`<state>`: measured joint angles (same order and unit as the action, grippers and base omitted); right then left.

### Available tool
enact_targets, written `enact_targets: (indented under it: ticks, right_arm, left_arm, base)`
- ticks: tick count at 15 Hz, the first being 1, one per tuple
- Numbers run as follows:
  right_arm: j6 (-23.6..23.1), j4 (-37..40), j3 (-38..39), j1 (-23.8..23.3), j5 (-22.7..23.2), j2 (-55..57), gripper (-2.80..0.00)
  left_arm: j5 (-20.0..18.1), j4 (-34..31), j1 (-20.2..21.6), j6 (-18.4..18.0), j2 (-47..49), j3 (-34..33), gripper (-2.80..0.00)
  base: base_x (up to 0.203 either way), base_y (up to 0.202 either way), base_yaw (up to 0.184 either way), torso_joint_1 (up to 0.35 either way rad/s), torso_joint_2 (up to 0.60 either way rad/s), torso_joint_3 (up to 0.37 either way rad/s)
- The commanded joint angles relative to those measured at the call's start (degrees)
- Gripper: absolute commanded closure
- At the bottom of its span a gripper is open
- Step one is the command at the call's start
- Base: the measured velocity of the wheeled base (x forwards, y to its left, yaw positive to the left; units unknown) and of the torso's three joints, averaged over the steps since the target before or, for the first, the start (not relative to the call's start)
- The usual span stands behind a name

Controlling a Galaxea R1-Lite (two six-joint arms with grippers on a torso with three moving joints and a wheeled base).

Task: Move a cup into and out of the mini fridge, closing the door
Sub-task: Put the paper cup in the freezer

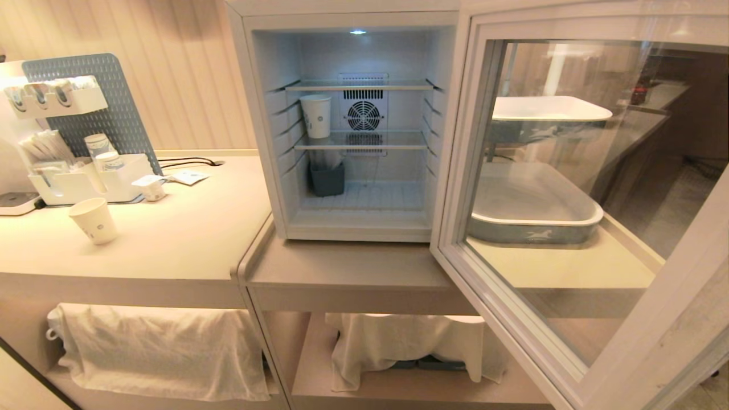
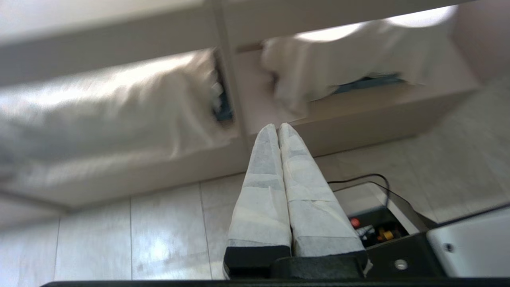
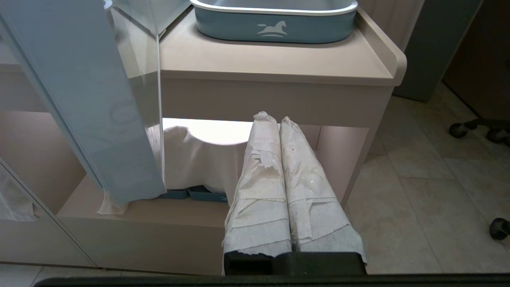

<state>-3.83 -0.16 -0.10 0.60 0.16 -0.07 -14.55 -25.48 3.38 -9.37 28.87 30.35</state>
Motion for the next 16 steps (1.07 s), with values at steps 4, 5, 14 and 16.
enact_targets:
  ticks: [4,5,14,16]
  right_arm:
    - [-0.04,-0.02,0.01,0.02,0.02,0.07,0.0]
    - [-0.04,-0.02,0.01,0.02,0.02,0.07,0.0]
    - [-0.04,-0.02,0.01,0.02,0.02,0.07,0.0]
    - [-0.04,-0.02,0.01,0.02,0.02,0.07,0.0]
  left_arm:
    - [10.84,10.87,-1.62,4.12,-19.33,-21.61,0.0]
    - [11.2,11.4,-1.94,4.16,-23.65,-22.8,0.0]
    - [12.96,25.04,-2.67,2.52,-28.87,-30.35,0.0]
    - [12.8,25.06,-2.67,2.6,-28.87,-30.35,0.0]
  base:
    - [0.0,0.0,0.0,0.0,0.0,0.0]
    - [0.0,0.0,0.0,0.0,0.0,0.0]
    - [0.0,0.0,0.0,0.0,0.0,0.0]
    - [0.0,0.0,0.0,0.0,0.0,0.0]
